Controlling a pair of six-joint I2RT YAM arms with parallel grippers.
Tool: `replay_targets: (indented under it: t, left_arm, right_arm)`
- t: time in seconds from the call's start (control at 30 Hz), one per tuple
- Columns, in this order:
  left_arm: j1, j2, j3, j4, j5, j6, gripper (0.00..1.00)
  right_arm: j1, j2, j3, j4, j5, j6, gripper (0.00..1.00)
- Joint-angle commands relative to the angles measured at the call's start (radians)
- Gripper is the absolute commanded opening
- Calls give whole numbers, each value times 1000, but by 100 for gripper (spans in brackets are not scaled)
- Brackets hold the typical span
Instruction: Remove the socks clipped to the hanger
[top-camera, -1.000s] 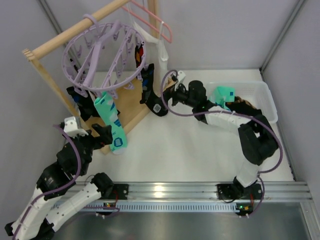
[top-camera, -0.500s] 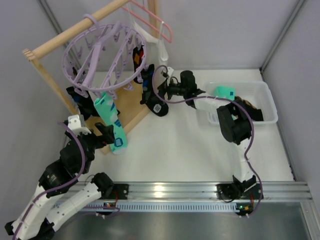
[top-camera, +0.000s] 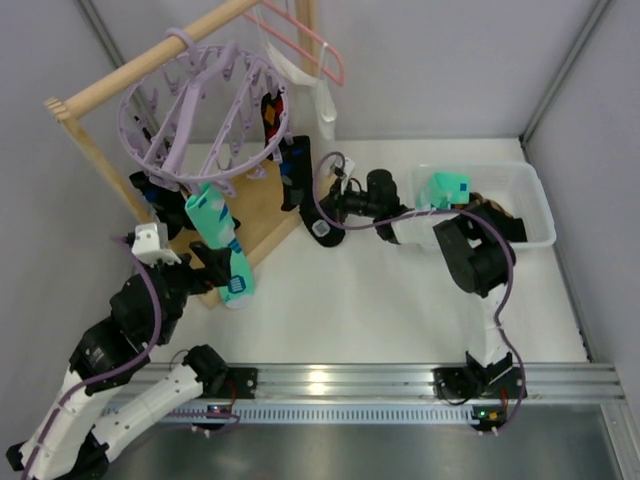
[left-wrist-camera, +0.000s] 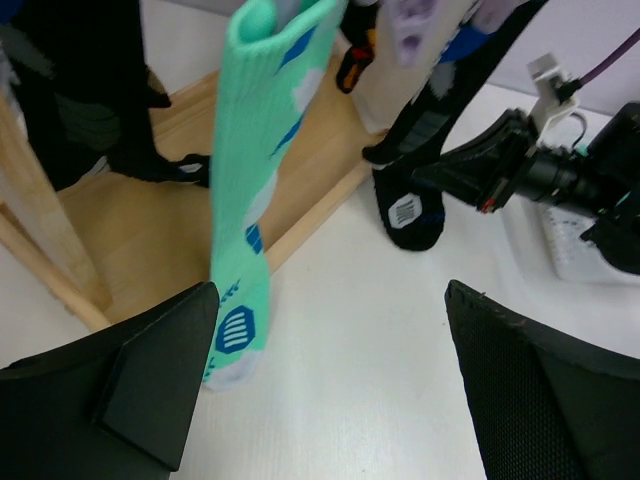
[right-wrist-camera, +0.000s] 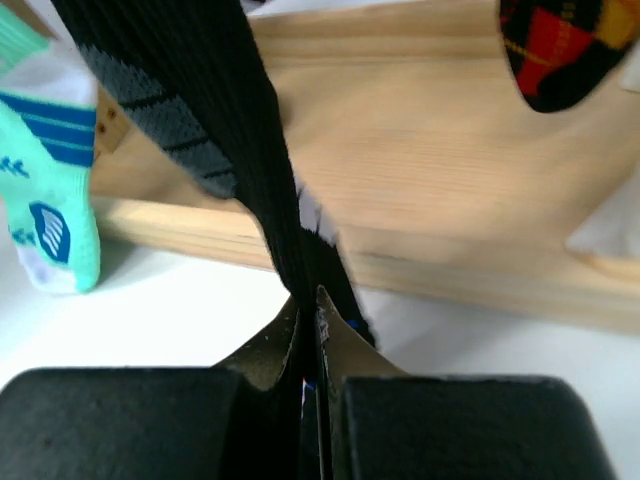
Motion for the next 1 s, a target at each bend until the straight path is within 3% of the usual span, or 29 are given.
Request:
replay_targets:
  t: [0.0,0.1,0.23,0.43,0.67,0.97]
  left_arm:
    - [5,104,139,59,169,17,98]
    - [5,213,258,59,294,6,98]
    - [5,365,425,53,496,6,98]
    - [4,572,616,30,538,-22,99]
    - [4,604,710,28,494,-6,99]
    - [4,686,759,-90,155,61,98]
  right_arm:
    - [27,-228,-188,231,132,65,0]
    - [70,-398,-371,234,304,62,0]
    - [175,-594,-484,121,501,5,0]
    - [396,-714,-541,36,662,-21,0]
    - [522,-733,-530,29,747,-4,0]
    - [703,-564,-332,-7,898,-93,0]
